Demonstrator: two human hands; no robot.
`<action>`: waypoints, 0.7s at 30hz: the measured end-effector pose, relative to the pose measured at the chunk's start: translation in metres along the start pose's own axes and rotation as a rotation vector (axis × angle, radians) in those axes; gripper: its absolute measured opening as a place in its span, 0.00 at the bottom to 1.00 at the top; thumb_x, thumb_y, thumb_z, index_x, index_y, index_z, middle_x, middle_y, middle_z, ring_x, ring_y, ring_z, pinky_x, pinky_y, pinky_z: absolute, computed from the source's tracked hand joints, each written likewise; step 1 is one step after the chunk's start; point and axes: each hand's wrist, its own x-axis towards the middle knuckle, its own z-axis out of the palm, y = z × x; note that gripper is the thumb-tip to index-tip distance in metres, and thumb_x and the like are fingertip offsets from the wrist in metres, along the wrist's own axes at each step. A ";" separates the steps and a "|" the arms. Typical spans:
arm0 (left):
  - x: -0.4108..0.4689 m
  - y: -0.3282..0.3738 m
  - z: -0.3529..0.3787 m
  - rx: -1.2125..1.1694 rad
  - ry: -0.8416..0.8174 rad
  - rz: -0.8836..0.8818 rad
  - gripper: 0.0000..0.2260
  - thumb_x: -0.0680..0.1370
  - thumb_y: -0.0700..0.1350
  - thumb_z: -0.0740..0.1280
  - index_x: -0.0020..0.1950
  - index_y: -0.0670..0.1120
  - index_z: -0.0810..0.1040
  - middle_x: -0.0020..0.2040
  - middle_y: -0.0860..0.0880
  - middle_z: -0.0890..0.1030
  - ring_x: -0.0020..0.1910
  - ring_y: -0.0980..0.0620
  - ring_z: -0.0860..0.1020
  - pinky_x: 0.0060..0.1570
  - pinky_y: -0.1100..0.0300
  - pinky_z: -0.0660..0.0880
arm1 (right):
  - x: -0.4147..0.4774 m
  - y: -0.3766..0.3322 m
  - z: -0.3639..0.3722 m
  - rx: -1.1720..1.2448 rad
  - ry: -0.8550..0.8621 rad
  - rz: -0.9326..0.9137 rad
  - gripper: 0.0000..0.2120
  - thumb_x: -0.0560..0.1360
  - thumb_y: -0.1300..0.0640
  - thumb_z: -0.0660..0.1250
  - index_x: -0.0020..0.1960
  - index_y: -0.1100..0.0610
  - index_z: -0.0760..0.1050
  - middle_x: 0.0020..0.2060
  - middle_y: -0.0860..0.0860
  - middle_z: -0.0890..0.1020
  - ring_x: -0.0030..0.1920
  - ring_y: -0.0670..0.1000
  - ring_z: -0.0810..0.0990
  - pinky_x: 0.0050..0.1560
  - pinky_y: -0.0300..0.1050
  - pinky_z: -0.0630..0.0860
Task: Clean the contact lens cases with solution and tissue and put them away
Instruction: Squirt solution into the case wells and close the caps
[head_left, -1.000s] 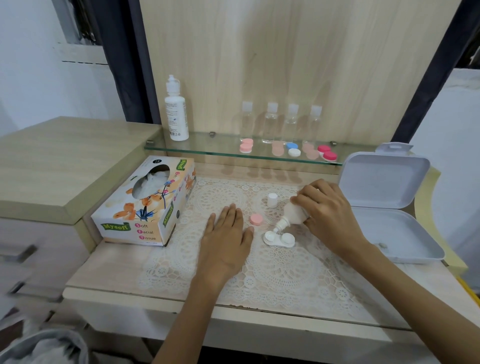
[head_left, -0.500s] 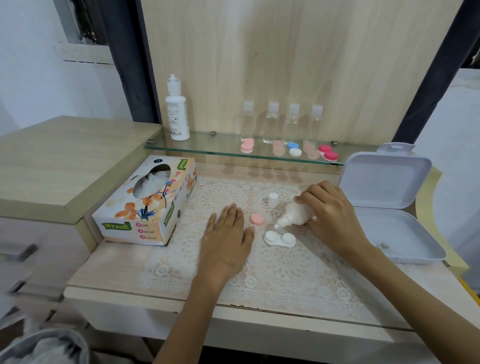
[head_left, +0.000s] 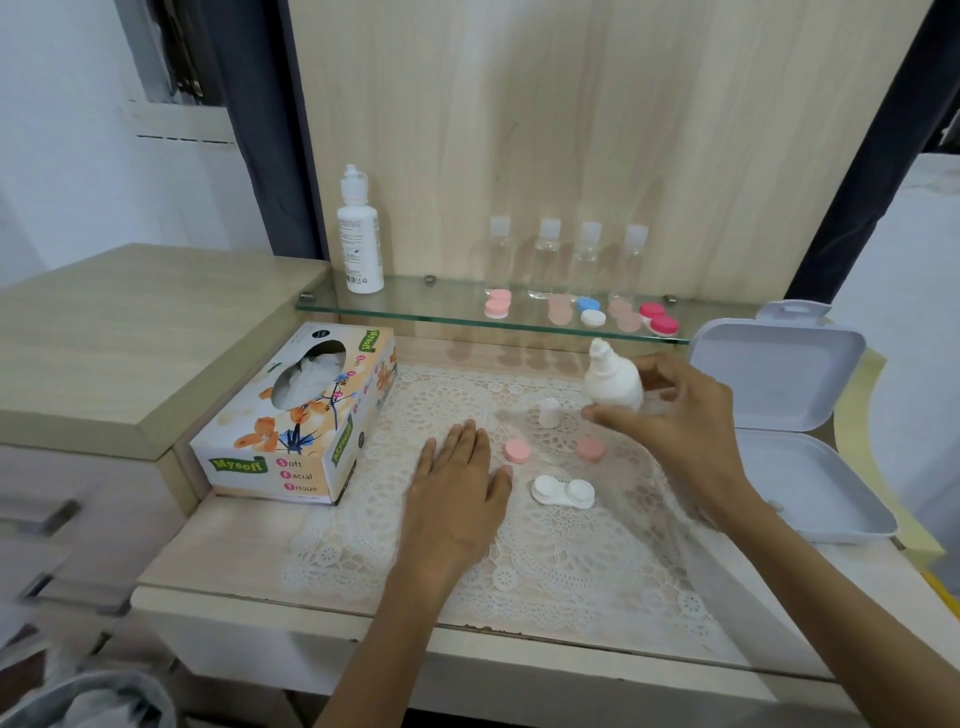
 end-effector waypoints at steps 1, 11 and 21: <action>0.001 0.000 0.000 -0.005 0.004 0.001 0.25 0.82 0.54 0.48 0.77 0.45 0.51 0.78 0.50 0.48 0.76 0.56 0.45 0.74 0.57 0.39 | 0.002 -0.005 0.003 0.036 -0.002 0.022 0.21 0.59 0.51 0.82 0.49 0.51 0.80 0.42 0.41 0.82 0.44 0.37 0.78 0.42 0.25 0.69; -0.003 -0.002 -0.014 -0.717 0.294 -0.113 0.23 0.77 0.35 0.65 0.71 0.43 0.67 0.70 0.49 0.68 0.67 0.58 0.65 0.48 0.86 0.59 | 0.019 -0.028 0.061 0.254 -0.138 0.196 0.19 0.61 0.52 0.81 0.48 0.56 0.81 0.40 0.47 0.85 0.41 0.44 0.82 0.41 0.36 0.77; -0.002 -0.009 -0.016 -0.955 0.477 -0.237 0.24 0.74 0.30 0.65 0.68 0.46 0.70 0.67 0.50 0.71 0.66 0.55 0.68 0.44 0.85 0.63 | 0.023 -0.021 0.112 0.192 -0.351 0.296 0.18 0.61 0.52 0.81 0.47 0.56 0.81 0.41 0.50 0.84 0.45 0.50 0.83 0.47 0.45 0.79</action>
